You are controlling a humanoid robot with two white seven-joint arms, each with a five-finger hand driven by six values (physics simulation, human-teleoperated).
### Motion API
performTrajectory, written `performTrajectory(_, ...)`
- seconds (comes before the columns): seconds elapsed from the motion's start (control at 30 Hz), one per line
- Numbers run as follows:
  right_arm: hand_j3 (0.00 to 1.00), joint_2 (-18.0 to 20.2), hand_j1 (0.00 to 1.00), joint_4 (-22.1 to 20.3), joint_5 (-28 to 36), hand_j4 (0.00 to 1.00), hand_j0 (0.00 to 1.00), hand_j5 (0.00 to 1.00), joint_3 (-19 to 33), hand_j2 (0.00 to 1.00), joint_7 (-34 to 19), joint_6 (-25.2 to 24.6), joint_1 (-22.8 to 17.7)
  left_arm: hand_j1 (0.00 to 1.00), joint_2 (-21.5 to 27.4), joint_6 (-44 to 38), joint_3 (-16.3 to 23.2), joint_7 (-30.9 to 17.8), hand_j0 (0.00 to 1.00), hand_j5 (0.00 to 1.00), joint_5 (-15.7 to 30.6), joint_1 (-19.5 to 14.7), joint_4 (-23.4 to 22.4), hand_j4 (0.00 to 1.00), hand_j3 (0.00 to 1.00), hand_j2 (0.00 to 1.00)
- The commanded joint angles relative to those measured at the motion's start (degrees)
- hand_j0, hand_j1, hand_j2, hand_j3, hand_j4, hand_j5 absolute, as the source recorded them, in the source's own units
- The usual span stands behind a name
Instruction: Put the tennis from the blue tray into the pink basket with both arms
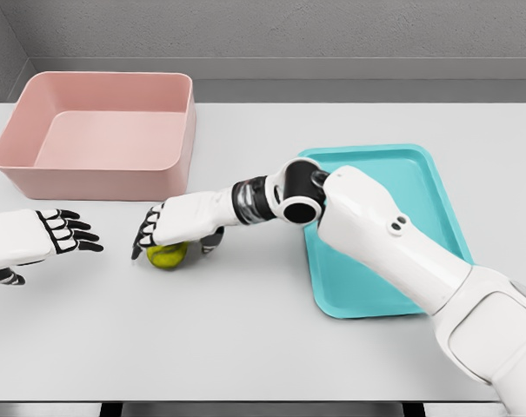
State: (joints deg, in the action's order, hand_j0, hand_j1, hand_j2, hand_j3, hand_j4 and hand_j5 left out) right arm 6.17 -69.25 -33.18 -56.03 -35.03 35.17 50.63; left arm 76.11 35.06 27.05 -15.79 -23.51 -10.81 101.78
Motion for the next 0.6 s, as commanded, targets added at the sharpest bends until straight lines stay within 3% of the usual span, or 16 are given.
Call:
performTrajectory(0.0, 1.00, 3.67, 1.00, -6.25, 0.66, 1.00, 1.00, 1.00, 3.11, 1.00, 0.03, -0.17, -0.18, 1.00, 0.17, -0.06, 0.02, 0.06, 1.00, 1.00, 0.31, 0.00, 0.00, 1.00, 1.00, 1.00)
performTrajectory(0.17, 1.00, 7.71, 1.00, -15.74, 0.75, 1.00, 1.00, 1.00, 7.86, 1.00, 0.03, -0.17, -0.70, 1.00, 0.17, -0.06, 0.02, 0.06, 1.00, 1.00, 0.31, 0.00, -0.09, 1.00, 1.00, 1.00)
performTrajectory(0.23, 1.00, 14.12, 1.00, -20.31, 3.91, 1.00, 1.00, 1.00, 12.34, 1.00, 0.03, -0.17, -2.20, 1.00, 0.00, -0.06, 0.02, 0.06, 1.00, 1.00, 0.22, 0.00, -0.09, 1.00, 1.00, 1.00)
performTrajectory(0.3, 1.00, 21.15, 1.00, -24.00, 8.56, 1.00, 1.00, 1.00, 19.37, 1.00, 0.03, -0.17, -4.66, 1.00, -0.35, -0.06, 0.02, -0.03, 1.00, 1.00, 0.04, -0.09, 0.00, 1.00, 1.00, 1.00)
performTrajectory(0.33, 1.00, 26.43, 1.00, -25.85, 14.10, 1.00, 1.00, 1.00, 24.99, 1.00, 0.03, -0.17, -6.59, 1.00, -2.46, -0.06, 0.02, -0.03, 1.00, 1.00, -0.31, -0.09, 0.00, 1.00, 1.00, 1.00)
performTrajectory(0.37, 1.00, 30.47, 1.00, -26.64, 18.41, 1.00, 1.00, 1.00, 30.26, 1.00, 0.03, -0.17, -9.14, 1.00, -3.69, -0.06, 0.02, -0.20, 1.00, 1.00, -1.63, -0.18, 0.00, 1.00, 1.00, 1.00)
performTrajectory(0.4, 1.00, 32.06, 1.00, -26.82, 20.87, 1.00, 1.00, 1.00, 35.54, 1.00, 0.03, -0.17, -12.38, 1.00, -5.10, -0.06, 0.02, -0.21, 1.00, 1.00, -1.89, -0.35, 0.00, 1.00, 1.00, 1.00)
performTrajectory(0.47, 1.00, 31.88, 1.00, -29.98, 22.63, 1.00, 1.00, 1.00, 51.53, 1.00, 0.03, -0.17, -23.37, 1.00, -8.79, -0.06, 0.02, -0.21, 1.00, 1.00, -4.97, -1.14, 0.08, 1.00, 1.00, 1.00)
performTrajectory(0.57, 1.00, 31.53, 1.00, -30.68, 27.12, 1.00, 1.00, 1.00, 64.63, 1.00, 0.03, -0.17, -35.50, 1.00, -10.81, -0.06, 0.02, -0.29, 1.00, 1.00, -5.49, -2.55, 0.08, 1.00, 1.00, 1.00)
